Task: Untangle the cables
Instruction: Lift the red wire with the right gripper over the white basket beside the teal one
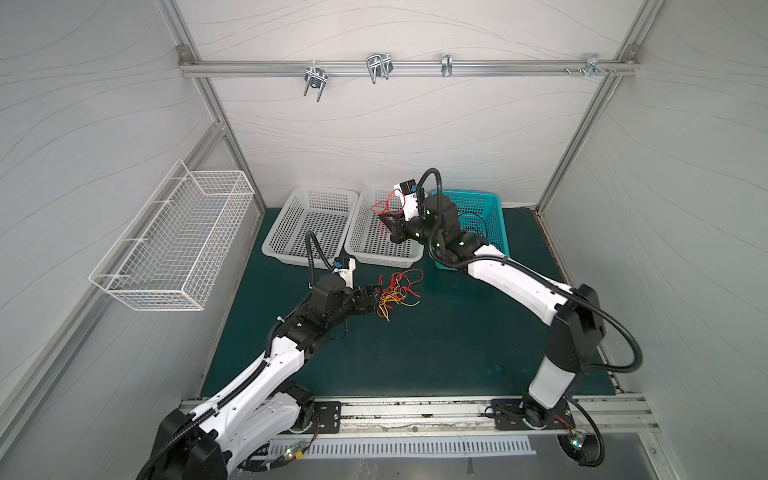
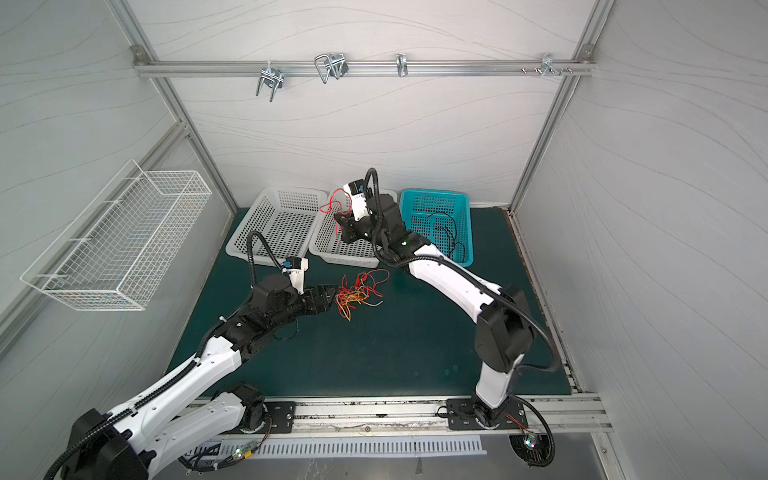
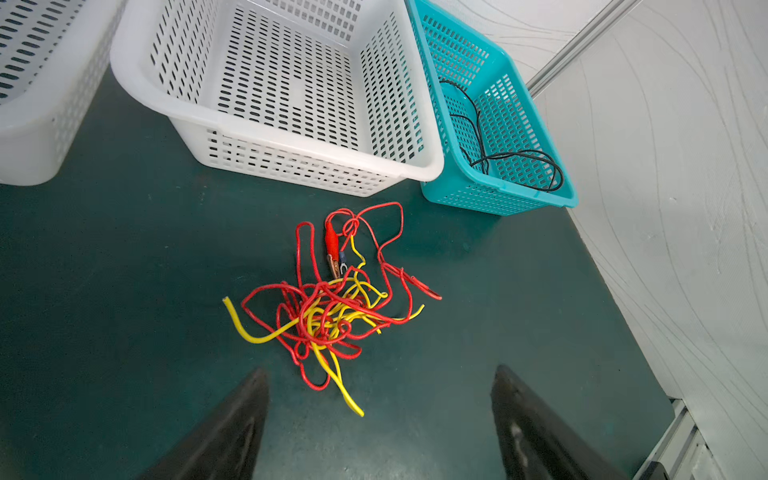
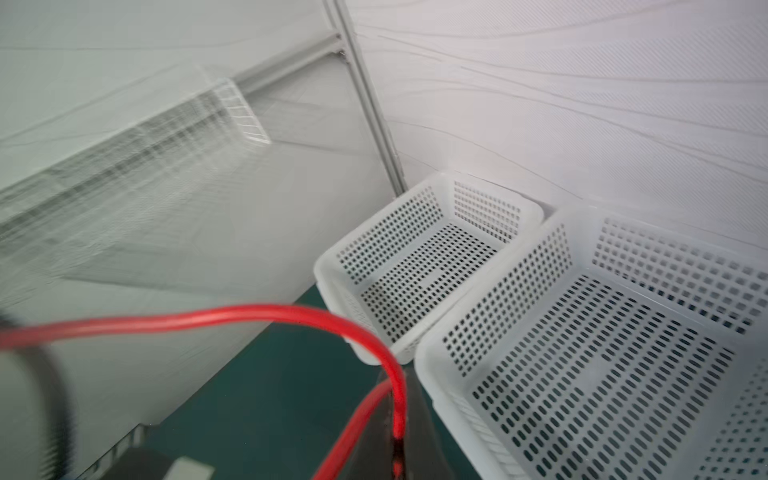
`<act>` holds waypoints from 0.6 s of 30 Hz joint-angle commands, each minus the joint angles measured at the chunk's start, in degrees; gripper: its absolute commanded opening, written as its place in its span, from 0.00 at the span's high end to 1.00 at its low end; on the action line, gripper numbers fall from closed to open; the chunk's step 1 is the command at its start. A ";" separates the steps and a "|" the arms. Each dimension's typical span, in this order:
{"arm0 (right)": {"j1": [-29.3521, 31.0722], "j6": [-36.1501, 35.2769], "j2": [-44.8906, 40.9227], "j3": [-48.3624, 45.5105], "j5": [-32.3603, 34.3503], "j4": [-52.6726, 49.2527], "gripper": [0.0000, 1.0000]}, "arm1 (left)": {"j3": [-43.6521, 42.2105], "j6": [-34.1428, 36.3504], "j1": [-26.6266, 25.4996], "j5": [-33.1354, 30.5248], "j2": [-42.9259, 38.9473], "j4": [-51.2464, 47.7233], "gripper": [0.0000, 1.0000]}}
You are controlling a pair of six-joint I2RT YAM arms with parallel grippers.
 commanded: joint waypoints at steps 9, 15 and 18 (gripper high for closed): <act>-7.34 3.57 20.11 13.71 1.00 -15.60 1.00 | -1.07 -1.40 0.16 -3.80 -3.62 -2.06 0.16; -7.73 3.57 22.42 12.56 0.88 -16.49 0.95 | -0.60 -2.33 0.21 -5.81 -1.60 -3.12 0.16; -7.66 2.91 21.40 10.52 0.61 -15.65 0.86 | 0.34 -2.61 0.23 -5.56 0.91 -3.28 0.16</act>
